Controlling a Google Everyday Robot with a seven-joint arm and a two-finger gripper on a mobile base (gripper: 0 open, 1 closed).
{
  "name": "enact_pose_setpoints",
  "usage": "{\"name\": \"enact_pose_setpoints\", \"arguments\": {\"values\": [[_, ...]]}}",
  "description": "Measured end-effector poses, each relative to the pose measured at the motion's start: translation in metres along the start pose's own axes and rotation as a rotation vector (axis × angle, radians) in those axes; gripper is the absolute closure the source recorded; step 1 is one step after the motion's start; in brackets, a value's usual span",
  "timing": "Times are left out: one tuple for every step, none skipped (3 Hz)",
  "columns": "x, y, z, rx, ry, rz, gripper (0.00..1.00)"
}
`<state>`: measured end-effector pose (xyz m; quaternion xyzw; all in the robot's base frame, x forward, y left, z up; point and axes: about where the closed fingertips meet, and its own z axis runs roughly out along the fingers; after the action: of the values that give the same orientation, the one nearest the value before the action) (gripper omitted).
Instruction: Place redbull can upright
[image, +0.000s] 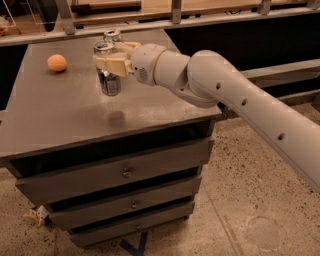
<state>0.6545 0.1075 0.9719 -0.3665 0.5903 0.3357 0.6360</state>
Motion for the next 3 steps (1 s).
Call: {"name": "enact_pose_setpoints", "arguments": {"values": [[0.013, 0.005, -0.004, 0.025, 0.022, 0.002, 1.0], [0.026, 0.009, -0.009, 0.066, 0.038, 0.016, 1.0], [0.041, 0.016, -0.004, 0.114, 0.006, 0.028, 1.0]]}}
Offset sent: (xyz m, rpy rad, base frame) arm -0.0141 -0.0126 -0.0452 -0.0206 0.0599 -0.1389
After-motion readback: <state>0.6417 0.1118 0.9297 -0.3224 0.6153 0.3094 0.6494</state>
